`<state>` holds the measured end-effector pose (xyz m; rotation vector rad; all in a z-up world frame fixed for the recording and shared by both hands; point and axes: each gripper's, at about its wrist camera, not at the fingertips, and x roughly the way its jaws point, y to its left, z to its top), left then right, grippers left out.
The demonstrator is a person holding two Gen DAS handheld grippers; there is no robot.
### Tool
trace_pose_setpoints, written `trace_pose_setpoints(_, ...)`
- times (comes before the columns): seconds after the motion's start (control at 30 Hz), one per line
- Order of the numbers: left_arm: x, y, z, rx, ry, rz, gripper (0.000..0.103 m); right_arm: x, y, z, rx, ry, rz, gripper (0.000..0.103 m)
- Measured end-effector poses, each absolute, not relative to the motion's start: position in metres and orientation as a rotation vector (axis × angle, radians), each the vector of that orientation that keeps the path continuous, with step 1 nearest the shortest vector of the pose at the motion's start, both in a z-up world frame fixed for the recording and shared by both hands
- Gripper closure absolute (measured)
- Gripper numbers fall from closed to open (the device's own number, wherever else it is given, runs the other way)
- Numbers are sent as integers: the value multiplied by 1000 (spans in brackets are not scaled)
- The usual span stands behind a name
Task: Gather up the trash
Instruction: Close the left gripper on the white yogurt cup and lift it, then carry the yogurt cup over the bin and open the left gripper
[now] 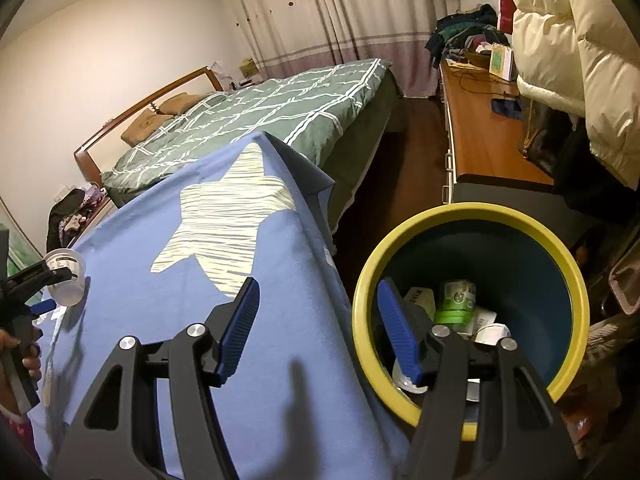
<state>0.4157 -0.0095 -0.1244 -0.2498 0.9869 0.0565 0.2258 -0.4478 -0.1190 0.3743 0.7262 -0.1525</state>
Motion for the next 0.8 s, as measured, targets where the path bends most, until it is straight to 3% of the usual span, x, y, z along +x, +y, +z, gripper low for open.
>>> trace_pose_setpoints(0.33, 434, -4, -127, -254, 982, 62, 6, 228, -448, -122, 379, 740, -137, 44)
trace_pose_setpoints(0.4, 434, -5, -126, -251, 968, 52, 14, 229, -447, -123, 381, 745, -134, 44)
trace_pose_setpoints(0.8, 393, -24, -105, -202, 909, -41, 15, 227, -449, -124, 399, 732, -139, 44)
